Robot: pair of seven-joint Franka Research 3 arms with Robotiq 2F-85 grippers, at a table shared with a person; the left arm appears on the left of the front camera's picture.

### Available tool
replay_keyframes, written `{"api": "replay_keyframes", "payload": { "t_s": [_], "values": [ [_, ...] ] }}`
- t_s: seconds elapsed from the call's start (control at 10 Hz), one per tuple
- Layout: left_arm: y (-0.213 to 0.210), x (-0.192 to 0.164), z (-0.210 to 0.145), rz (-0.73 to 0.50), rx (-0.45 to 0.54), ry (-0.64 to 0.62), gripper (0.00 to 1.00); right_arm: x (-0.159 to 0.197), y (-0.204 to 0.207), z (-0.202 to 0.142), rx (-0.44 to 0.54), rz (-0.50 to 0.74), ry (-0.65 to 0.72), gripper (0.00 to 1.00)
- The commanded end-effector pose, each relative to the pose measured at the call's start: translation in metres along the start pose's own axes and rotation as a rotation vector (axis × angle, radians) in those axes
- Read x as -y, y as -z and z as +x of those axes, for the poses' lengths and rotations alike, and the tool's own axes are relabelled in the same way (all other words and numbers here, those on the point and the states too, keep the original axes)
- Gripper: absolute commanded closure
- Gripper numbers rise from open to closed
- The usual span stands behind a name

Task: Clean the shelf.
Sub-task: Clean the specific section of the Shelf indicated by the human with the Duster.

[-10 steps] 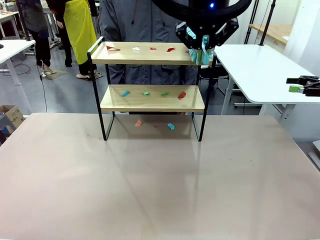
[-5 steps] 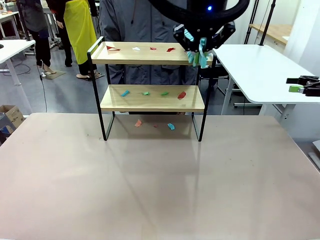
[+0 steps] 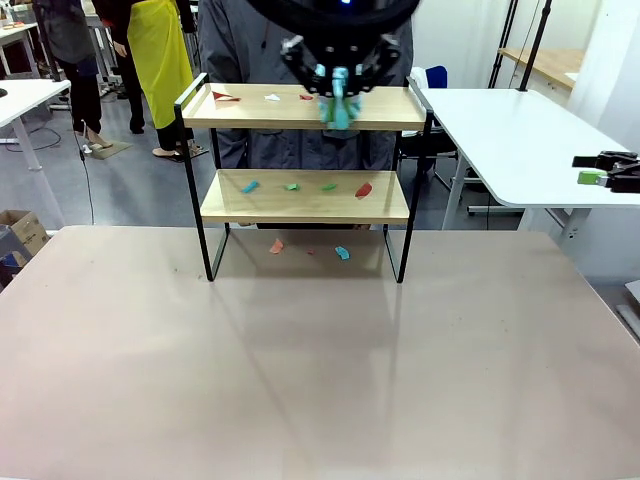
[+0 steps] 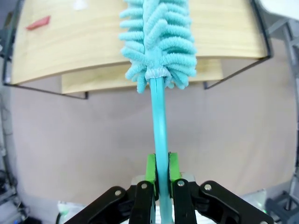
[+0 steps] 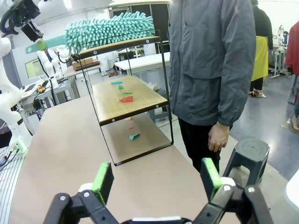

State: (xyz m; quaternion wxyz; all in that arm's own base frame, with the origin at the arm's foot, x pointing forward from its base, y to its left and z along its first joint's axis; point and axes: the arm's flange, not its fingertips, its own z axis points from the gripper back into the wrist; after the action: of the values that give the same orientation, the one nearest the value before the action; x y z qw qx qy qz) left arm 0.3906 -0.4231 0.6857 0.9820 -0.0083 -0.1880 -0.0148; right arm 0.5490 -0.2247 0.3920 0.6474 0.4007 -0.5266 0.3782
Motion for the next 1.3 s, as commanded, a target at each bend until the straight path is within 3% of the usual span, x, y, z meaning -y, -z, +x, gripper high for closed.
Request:
{"api": "replay_keyframes", "payload": {
  "t_s": [0.0,0.2,0.7,1.0,1.2],
  "values": [
    [0.002,-0.046,-0.010,0.076,-0.055,0.021,0.87,0.000,0.001,0.003,0.000,0.001,-0.006,0.00],
    [0.008,-0.078,-0.010,0.197,-0.079,0.041,0.87,0.000,0.001,0.003,0.000,0.001,-0.006,0.00],
    [0.010,-0.152,-0.023,0.494,-0.026,0.143,0.87,0.000,0.001,0.003,0.000,0.001,-0.006,0.00],
    [-0.033,-0.143,-0.036,0.540,0.146,0.141,0.87,0.000,0.001,0.003,0.000,0.001,-0.006,0.00],
    [-0.049,-0.127,-0.038,0.503,0.201,0.194,0.87,0.000,0.001,0.003,0.000,0.001,-0.006,0.00]
  ]
}}
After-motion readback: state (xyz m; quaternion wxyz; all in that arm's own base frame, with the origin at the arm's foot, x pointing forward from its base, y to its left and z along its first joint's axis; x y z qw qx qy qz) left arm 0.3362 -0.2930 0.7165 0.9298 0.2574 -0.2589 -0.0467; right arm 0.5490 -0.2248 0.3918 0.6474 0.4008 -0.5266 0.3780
